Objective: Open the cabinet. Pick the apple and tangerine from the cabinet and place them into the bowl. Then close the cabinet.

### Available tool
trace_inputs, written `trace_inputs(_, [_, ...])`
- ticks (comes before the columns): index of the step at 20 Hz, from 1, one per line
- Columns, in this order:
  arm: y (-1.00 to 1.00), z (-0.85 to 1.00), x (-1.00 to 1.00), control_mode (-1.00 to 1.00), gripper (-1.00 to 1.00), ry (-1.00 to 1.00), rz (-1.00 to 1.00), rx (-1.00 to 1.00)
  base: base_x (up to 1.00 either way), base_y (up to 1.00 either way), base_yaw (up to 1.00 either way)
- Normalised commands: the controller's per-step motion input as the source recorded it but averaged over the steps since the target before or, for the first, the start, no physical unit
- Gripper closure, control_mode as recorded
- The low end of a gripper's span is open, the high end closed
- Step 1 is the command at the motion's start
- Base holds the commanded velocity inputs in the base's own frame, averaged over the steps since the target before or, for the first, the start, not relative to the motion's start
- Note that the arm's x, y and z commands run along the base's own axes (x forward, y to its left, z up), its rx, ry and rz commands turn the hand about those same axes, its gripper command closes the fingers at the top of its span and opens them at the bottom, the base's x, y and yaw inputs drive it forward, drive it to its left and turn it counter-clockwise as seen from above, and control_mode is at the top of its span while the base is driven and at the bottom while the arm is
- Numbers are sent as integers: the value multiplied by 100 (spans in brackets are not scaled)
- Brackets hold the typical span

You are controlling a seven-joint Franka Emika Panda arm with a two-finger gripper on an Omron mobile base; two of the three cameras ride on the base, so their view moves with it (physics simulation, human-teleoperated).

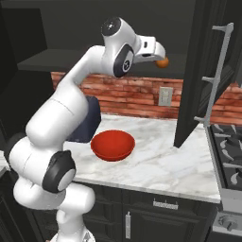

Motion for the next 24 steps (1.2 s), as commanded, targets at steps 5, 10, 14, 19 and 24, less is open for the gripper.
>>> trace_inputs(5, [-36, 0, 65, -100, -100, 8, 0, 10, 0, 0, 0])
trace_inputs(10, [-10, -16, 58, -100, -100, 2, 0, 0, 0, 0, 0])
trace_inputs(14, [-3, -46, 42, -100, -100, 0, 0, 0, 0, 0, 0])
trace_inputs(19, [-20, -20, 42, -100, -100, 0, 0, 0, 0, 0, 0])
trace_inputs(24, [-38, 0, 47, -100, -100, 0, 0, 4, 0, 0, 0])
